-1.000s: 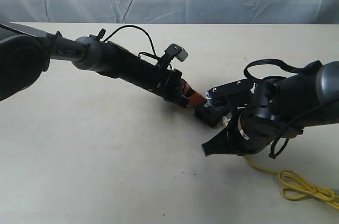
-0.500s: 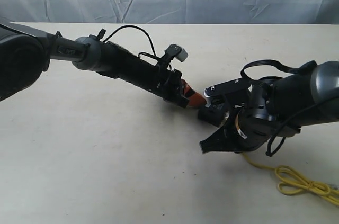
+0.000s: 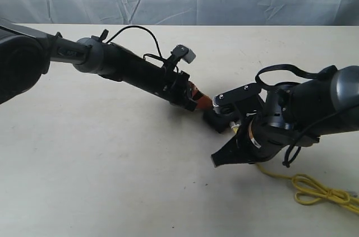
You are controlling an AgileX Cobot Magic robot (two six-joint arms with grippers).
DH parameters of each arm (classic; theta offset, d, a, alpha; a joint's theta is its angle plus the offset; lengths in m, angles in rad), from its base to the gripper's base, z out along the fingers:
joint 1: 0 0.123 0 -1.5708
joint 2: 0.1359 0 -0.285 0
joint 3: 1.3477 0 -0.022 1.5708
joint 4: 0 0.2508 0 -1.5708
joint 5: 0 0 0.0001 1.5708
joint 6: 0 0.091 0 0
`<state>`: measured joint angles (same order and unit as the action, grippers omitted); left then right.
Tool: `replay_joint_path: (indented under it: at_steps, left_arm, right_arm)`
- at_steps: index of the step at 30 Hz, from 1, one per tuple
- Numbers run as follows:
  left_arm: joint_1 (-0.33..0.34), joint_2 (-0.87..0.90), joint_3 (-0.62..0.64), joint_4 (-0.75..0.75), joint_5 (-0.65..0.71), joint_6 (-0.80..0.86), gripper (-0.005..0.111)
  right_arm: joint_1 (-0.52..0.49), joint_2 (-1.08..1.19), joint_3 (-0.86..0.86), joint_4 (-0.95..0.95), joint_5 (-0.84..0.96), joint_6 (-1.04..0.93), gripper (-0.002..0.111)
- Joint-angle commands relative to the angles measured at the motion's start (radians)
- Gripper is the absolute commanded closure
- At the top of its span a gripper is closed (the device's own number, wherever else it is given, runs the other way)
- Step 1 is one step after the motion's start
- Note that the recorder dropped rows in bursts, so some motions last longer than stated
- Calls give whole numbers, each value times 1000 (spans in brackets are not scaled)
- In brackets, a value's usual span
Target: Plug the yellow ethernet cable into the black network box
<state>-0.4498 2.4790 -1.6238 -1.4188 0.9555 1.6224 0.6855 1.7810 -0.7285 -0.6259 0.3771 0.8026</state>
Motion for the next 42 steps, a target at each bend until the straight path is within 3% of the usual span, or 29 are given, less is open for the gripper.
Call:
replay_joint_path:
  at_steps: [1, 8, 22, 42]
  left_arm:
    - [40, 2, -2, 7, -35, 1, 107]
    - [43, 2, -2, -4, -40, 20, 107]
    - [-2, 29, -45, -39, -30, 46, 107]
    - [-7, 29, -48, -23, -30, 46, 107]
  right_arm:
    - [3, -12, 5, 5, 40, -11, 109]
    - [3, -21, 7, 55, 129, -37, 109]
    - [3, -16, 7, 85, -58, -122, 109]
    - [3, 27, 5, 116, 9, -68, 109]
